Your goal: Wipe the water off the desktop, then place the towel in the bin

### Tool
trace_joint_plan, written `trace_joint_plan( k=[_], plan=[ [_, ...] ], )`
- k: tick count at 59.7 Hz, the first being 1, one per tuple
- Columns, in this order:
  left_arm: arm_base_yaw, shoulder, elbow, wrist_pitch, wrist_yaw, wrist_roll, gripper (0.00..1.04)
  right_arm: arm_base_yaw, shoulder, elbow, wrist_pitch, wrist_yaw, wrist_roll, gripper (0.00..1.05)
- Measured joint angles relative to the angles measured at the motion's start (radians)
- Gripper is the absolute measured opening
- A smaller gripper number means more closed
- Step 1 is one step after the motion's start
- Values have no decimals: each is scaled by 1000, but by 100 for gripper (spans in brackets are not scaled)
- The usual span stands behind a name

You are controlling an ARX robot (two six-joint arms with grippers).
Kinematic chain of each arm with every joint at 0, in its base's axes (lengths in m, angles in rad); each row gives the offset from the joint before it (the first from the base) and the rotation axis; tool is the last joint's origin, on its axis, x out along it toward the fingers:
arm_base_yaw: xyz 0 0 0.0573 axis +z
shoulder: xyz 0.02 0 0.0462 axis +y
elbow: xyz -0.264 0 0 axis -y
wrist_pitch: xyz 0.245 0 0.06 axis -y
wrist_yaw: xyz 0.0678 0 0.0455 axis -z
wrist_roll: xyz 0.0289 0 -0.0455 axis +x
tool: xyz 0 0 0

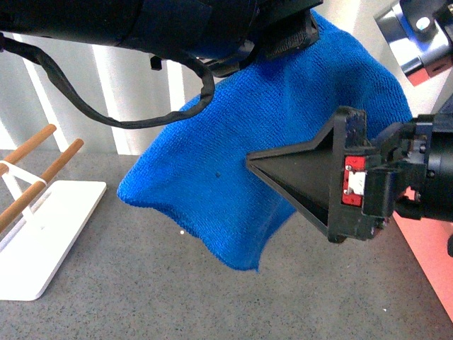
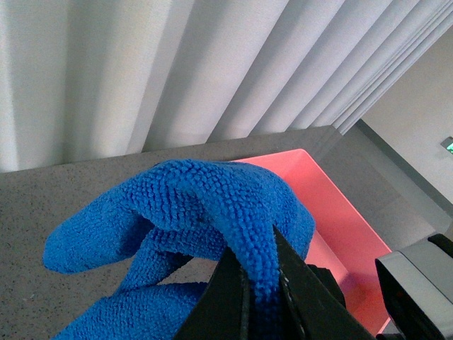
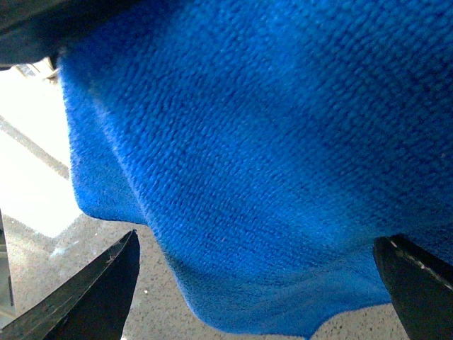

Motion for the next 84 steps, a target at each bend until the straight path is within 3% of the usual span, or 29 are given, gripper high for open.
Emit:
trace_joint_plan(
  k=[6,11,39,48,84],
  plan=[
    [0,0,0,0,0,0,4,16,40,40,26,19,-8,97],
    [0,0,0,0,0,0,4,21,78,63,64,21,-7,82],
    [0,0,1,0,-1,0,4,23,129,95,165,32,0,17],
    [0,0,1,0,-1,-1,4,23,129,95,188,42,5,7],
    [1,0,1,0,-6,-3,93,13,101,66,126,43,-39,6]
  ],
)
